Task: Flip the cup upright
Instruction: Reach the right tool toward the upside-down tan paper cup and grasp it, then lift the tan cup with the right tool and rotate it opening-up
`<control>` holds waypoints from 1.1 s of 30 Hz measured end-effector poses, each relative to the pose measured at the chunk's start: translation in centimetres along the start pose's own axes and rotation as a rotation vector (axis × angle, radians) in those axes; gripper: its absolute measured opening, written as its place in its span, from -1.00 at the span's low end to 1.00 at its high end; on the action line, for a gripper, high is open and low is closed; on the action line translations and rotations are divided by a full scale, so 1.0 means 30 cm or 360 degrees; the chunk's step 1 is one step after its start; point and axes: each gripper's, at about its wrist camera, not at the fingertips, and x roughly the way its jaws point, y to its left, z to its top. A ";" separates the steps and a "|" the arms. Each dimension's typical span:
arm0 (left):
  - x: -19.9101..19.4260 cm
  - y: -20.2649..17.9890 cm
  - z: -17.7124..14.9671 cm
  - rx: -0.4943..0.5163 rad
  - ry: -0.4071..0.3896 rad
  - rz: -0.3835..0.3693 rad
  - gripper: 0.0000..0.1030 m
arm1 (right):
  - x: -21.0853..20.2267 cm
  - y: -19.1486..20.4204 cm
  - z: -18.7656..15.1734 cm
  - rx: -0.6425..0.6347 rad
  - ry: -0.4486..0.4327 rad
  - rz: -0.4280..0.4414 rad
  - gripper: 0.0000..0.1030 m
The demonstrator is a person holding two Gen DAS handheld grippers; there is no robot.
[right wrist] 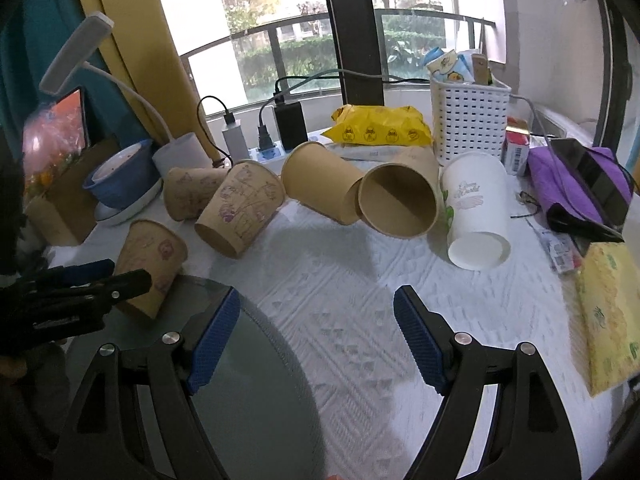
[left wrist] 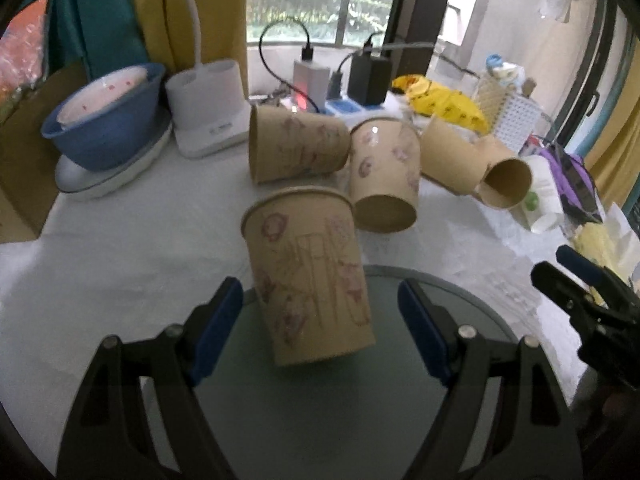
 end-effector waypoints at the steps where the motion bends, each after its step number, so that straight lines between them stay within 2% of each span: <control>1: 0.013 0.001 0.003 -0.0005 0.0021 -0.0006 0.58 | 0.007 -0.001 0.002 0.0005 0.0004 0.0003 0.59; 4: 0.058 -0.001 0.009 -0.0004 0.0097 0.0003 0.56 | 0.031 -0.017 0.004 0.0022 0.0024 0.0006 0.59; 6: 0.073 0.000 0.010 0.0001 0.0129 0.0003 0.26 | 0.042 -0.024 0.005 0.0035 0.0034 0.0007 0.59; 7: 0.080 0.002 0.009 -0.0002 0.0147 -0.0007 0.20 | 0.044 -0.027 0.004 0.0039 0.0036 0.0006 0.59; 15: 0.030 -0.004 -0.009 0.0005 0.0124 -0.0058 0.15 | -0.001 -0.020 0.001 0.0040 -0.0001 0.0014 0.59; 22: -0.096 -0.057 -0.088 0.0127 0.0026 -0.0129 0.15 | -0.105 0.019 -0.013 0.0037 -0.0053 0.0054 0.59; 29: -0.257 -0.104 -0.241 0.0311 -0.0184 -0.0211 0.15 | -0.242 0.130 -0.053 0.0009 -0.0097 0.0192 0.59; 33: -0.316 -0.094 -0.314 0.0350 -0.0287 -0.0236 0.15 | -0.319 0.195 -0.090 -0.0007 -0.0117 0.0257 0.59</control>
